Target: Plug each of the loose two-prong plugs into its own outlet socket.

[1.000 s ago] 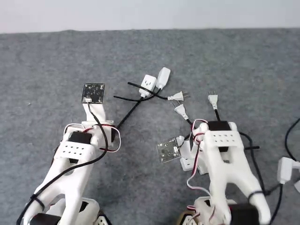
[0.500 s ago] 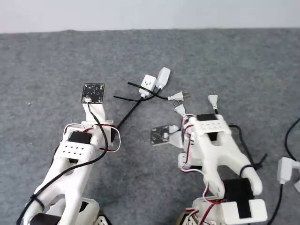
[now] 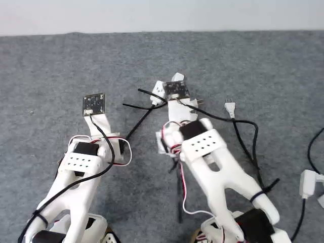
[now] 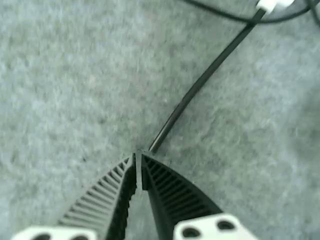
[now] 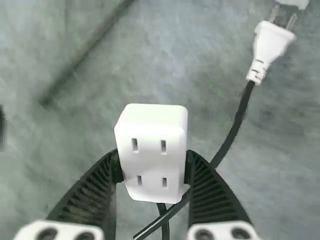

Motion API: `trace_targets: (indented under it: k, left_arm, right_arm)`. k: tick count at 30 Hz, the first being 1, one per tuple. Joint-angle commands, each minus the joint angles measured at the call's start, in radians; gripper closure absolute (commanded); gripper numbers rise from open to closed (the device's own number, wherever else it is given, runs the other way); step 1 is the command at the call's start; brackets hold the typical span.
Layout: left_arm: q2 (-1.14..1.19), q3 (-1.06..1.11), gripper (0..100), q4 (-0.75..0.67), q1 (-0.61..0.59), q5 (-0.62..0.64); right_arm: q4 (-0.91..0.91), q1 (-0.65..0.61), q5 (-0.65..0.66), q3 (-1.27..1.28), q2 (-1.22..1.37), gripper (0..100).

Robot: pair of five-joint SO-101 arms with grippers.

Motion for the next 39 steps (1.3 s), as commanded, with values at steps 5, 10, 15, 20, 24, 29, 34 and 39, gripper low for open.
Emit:
trace_targets:
  k: [5, 10, 15, 20, 24, 29, 34, 39]
  left_arm:
    - [-0.002, -0.064, 98, 0.015, -0.009, 0.011]
    - [0.0, -0.062, 97, 0.014, 0.0, 0.006]
    - [0.0, -0.059, 83, 0.015, 0.002, 0.011]
    - [-0.002, -0.059, 78, 0.02, 0.041, 0.012]
    - [-0.002, -0.064, 78, 0.015, 0.084, 0.015]
    - [0.011, -0.151, 77, 0.006, 0.181, 0.216]
    - [0.143, -0.202, 78, -0.123, 0.308, 0.288]
    - [0.37, -0.364, 78, -0.089, 0.373, 0.319]
  right_arm:
    - [-0.177, -0.048, -0.117, -0.094, 0.263, 98.1]
    - [-0.041, -0.048, -0.092, -0.198, 0.26, 82.0]
    - [0.004, -0.081, 0.026, -0.201, 0.15, 69.8]
    - [0.114, -0.099, 0.077, -0.199, 0.025, 68.8]
    - [0.165, -0.015, 0.109, -0.198, -0.062, 69.2]
    - [0.18, 0.269, 0.106, -0.167, -0.159, 72.3]
    - [0.104, 0.401, 0.109, -0.069, -0.166, 85.0]
    - [0.03, 0.415, 0.114, -0.008, -0.166, 82.4]
